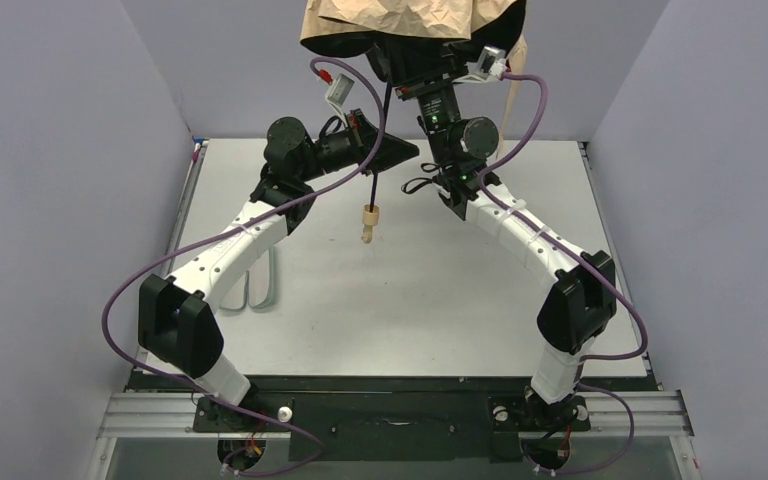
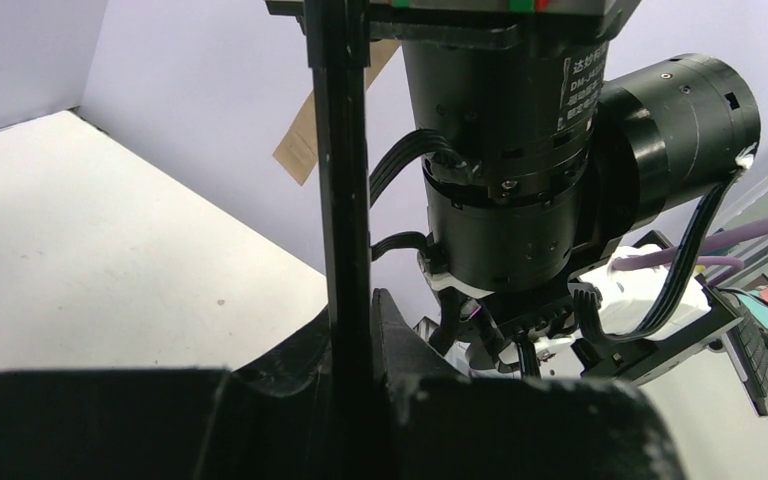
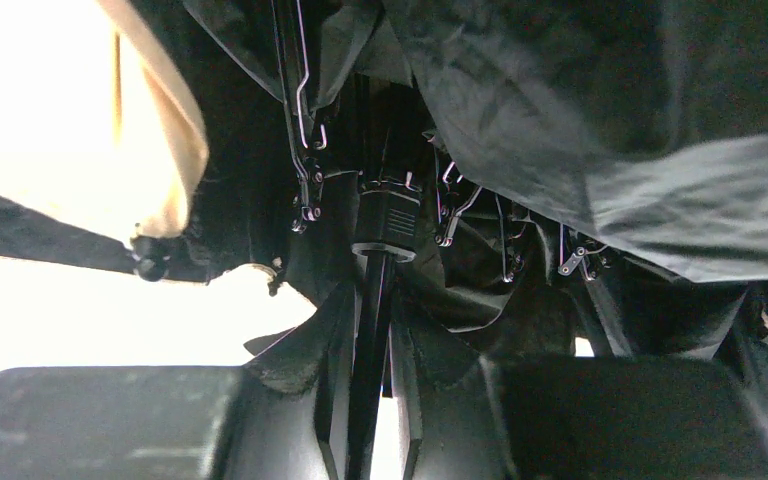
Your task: Open the umbrella
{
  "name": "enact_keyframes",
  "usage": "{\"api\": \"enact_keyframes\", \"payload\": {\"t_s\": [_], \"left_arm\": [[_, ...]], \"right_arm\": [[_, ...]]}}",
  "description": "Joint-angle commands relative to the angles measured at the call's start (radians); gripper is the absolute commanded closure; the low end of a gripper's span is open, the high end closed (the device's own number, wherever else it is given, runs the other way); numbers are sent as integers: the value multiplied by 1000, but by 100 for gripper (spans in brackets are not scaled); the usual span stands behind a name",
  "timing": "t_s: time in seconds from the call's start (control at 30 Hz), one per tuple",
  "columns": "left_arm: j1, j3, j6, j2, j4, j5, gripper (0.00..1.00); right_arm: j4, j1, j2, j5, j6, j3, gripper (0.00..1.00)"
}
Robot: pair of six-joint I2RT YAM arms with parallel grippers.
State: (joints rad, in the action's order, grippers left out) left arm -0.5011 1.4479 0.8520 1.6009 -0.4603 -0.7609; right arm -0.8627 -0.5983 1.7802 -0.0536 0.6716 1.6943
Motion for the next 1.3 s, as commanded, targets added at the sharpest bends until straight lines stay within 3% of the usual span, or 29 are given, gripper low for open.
{"api": "enact_keyframes", "payload": {"t_s": [0.0, 0.23, 0.47, 0.87, 1.27], "left_arm": [[-13, -7, -28, -42, -61, -120, 100], [-13, -11, -38, -46, -62, -120, 100], [-8, -26, -51, -55, -55, -115, 100], [-18, -195, -171, -80, 35, -153, 100], [-32, -235, -224, -89, 92, -173, 100]], "right_arm": [[-155, 58, -16, -105, -79, 81, 88], [-158, 61, -20, -108, -83, 72, 82], [-156, 60, -39, -118, -85, 34, 85], [-181, 68, 9, -224, -167, 176, 85], [-194, 91, 27, -256, -193, 223, 85]]}}
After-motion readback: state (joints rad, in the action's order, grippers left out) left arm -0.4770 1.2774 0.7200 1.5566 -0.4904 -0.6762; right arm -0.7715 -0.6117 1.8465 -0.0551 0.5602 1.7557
